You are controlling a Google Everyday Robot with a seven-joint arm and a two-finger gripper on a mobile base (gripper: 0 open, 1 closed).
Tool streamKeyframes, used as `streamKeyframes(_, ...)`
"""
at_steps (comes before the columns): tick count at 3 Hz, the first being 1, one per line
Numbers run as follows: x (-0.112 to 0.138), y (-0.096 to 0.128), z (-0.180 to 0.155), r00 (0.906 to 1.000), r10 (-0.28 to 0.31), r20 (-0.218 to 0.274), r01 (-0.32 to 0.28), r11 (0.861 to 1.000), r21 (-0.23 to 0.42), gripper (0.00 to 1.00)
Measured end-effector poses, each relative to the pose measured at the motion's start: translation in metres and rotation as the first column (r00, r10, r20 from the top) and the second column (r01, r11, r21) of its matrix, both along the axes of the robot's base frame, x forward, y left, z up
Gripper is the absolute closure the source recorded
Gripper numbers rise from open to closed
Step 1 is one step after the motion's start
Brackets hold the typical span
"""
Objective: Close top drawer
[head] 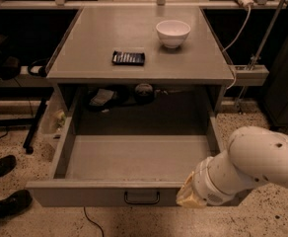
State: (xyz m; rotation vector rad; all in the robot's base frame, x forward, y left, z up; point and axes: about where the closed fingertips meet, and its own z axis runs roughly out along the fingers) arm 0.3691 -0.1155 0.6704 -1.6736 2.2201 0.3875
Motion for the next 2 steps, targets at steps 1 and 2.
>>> streamKeyframes(1, 0.036, 0.004, 0.005, 0.998, 0.037, 0.051, -0.037, 0.999, -0.005, 0.11)
streamKeyframes(2, 0.073, 0.006, 0.015, 0.9928, 0.061, 0.102, -0.061, 0.998, -0.011, 0.0)
